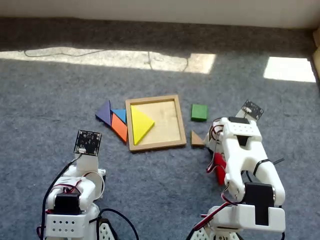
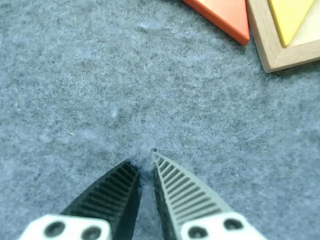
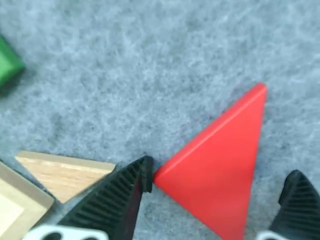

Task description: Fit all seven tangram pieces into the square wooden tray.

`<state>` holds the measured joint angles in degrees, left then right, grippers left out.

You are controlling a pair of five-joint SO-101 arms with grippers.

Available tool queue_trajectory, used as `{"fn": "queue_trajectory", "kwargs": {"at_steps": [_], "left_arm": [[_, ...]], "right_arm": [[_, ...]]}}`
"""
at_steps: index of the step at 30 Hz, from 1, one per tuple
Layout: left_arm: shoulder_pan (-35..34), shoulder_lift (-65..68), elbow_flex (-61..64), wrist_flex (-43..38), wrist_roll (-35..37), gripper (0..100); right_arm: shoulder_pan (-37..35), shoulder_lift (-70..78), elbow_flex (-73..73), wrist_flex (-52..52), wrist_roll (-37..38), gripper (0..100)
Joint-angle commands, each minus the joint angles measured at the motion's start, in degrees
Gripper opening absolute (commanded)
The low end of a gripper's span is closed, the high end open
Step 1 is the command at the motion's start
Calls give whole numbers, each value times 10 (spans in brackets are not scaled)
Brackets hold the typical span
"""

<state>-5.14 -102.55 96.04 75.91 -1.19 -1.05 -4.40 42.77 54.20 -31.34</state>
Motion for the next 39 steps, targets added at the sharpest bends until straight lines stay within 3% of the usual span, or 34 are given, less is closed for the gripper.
{"fn": "queue_trajectory", "kwargs": {"at_steps": [1, 19, 28, 35, 39], "left_arm": [[-5, -13, 12, 2, -2, 6], [-5, -13, 12, 2, -2, 6], [-5, -13, 12, 2, -2, 6], [-5, -13, 12, 2, -2, 6], [-5, -13, 12, 2, -2, 6]], "right_arm": [[-20, -5, -20, 10, 5, 389], [-18, -7, -8, 19, 4, 389], [-18, -8, -9, 16, 6, 203], [-18, -12, -14, 21, 8, 189], [-18, -65, -8, 21, 48, 188]]}}
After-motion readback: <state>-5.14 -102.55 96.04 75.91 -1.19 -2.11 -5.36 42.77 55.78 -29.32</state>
